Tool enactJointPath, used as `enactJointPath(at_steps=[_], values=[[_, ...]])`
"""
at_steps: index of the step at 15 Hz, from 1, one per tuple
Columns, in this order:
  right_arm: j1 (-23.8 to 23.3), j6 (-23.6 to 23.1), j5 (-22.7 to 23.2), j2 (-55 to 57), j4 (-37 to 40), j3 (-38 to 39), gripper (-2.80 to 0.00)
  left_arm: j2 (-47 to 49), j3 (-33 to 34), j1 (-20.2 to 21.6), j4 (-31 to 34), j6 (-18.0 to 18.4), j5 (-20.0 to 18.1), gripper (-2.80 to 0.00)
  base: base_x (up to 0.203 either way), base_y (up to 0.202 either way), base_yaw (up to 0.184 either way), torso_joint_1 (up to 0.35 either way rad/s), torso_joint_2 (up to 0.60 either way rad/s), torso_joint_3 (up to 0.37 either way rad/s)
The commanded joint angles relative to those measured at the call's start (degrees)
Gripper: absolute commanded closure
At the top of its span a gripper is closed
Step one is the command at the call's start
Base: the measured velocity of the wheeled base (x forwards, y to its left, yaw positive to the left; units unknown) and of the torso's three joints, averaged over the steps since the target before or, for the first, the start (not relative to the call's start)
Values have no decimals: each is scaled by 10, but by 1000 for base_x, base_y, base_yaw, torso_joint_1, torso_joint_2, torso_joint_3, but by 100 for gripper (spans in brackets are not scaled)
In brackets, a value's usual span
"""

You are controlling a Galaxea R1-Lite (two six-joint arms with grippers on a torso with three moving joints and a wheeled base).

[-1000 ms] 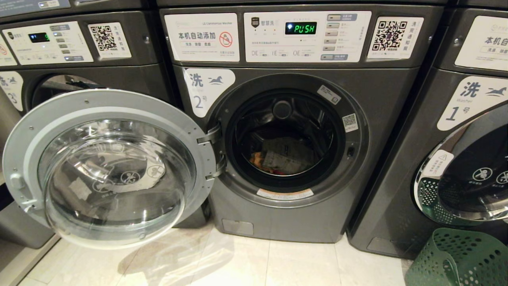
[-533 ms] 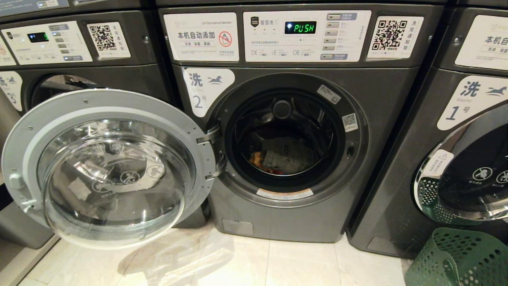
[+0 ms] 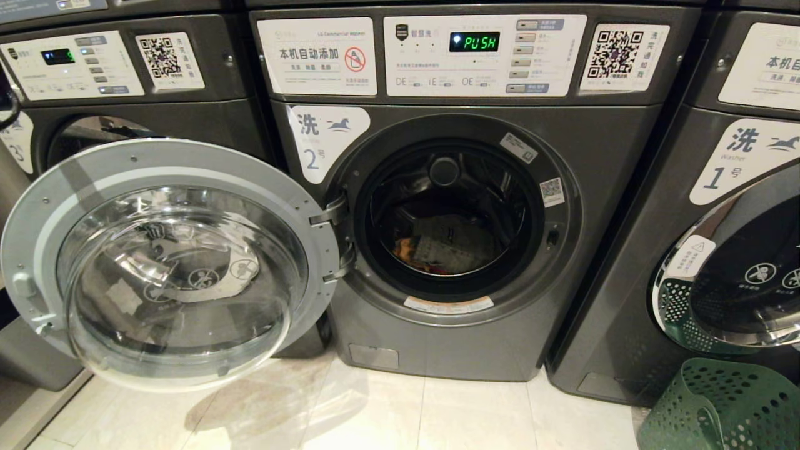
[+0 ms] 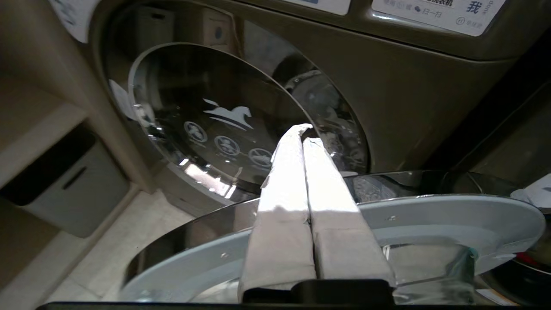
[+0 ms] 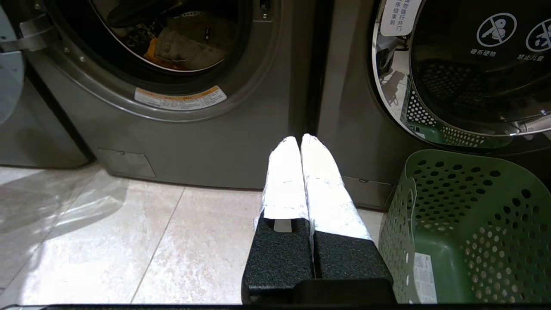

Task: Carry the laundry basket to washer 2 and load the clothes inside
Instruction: Close the washing machine door with the left hand

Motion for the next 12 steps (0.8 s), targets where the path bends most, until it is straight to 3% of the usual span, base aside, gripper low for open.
enactJointPath(at_steps=[1,4,12], values=[[0,7,-2,1,0,0,0,45,-4,5,-13,-39,-43,0,0,0,0,0,0,0],[0,7,-3,1,0,0,0,69,-4,19,-57,-61,-92,0,0,0,0,0,0,0],[0,7,-2,1,0,0,0,108,-4,19,-55,-70,-95,0,0,0,0,0,0,0]])
